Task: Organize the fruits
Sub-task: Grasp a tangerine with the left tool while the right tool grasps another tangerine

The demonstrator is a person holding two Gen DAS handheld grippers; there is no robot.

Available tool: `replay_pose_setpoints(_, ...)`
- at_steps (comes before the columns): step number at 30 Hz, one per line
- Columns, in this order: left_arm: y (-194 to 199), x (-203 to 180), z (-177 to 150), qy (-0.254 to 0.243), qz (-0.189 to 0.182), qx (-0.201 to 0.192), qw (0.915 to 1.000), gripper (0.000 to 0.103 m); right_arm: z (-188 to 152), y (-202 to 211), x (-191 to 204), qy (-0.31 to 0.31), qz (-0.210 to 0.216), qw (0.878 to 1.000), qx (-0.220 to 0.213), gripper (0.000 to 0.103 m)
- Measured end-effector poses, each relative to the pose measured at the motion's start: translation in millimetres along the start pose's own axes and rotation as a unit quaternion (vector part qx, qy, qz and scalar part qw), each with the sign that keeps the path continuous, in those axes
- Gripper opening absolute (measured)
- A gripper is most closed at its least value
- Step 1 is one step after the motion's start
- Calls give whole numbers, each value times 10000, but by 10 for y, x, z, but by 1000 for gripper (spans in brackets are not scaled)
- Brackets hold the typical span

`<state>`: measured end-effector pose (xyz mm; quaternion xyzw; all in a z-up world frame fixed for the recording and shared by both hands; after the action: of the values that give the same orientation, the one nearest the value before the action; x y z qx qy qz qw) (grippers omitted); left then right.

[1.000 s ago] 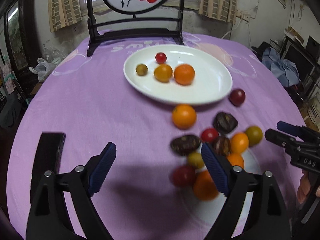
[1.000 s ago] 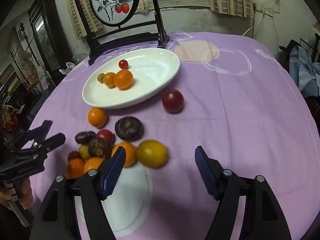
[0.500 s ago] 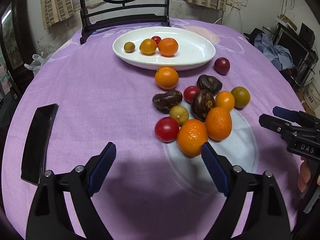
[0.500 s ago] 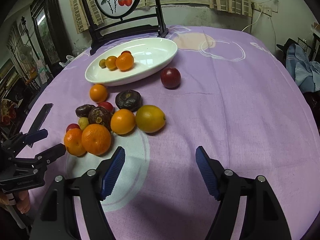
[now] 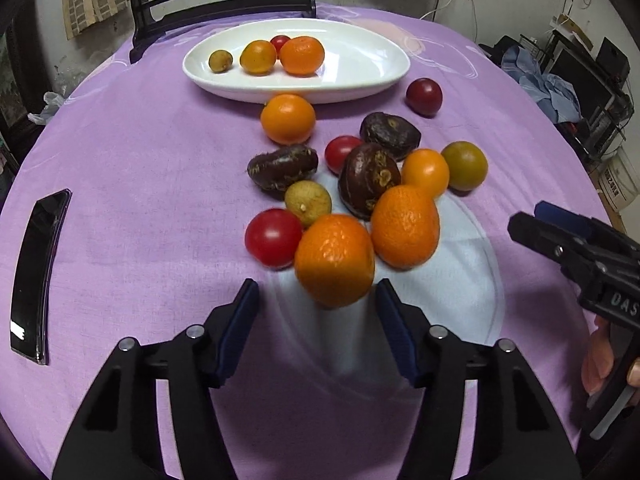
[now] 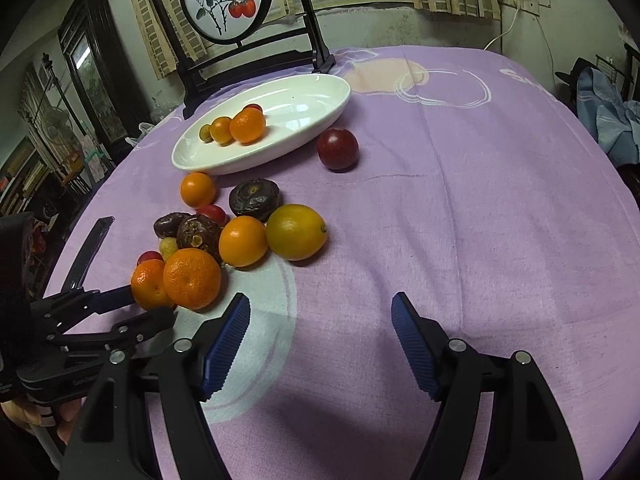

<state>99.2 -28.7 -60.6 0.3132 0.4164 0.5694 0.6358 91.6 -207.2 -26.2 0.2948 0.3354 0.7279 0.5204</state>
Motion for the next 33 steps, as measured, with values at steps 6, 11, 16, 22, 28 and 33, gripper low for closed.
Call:
replay_pose_setpoints(6, -59, -31, 107, 226, 40, 10, 9997, 49, -16, -9, -27, -50, 99, 9999, -22, 74)
replay_pose_setpoints(11, -40, -49, 83, 49, 68, -55, 9999, 37, -25, -14, -54, -126, 154, 9998, -24, 74)
replay_pose_setpoints(16, 83, 27, 6, -16, -44, -47, 10000, 37, -32, -30, 8, -14, 114, 9999, 35, 74)
replay_pose_setpoints(22, 242, 226, -40, 12, -48, -186, 9998, 37, -37, -61, 309, 562, -22, 9982, 204, 74)
replay_pose_setpoints(28, 266, 439, -82, 70, -3, -262, 9996, 37, -42, -141, 608, 953, -40, 9946, 404, 74)
replay_pose_setpoints(33, 259, 589, -83, 218, -80, -267, 9994, 37, 11, -251, 851, 1193, -76, 9914, 532, 74)
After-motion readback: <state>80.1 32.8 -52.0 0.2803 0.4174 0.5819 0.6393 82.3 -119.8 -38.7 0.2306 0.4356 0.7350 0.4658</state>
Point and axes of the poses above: each gripper's, at about its wrist camera, not at the fingertips, and y roughly against the way its jaws point, x to its left, z to its top, the point moved 3 cm from there along -y, roughly the way its jaws point, and after that the axes turned 13 degrees about y, right-handed, at the moved point
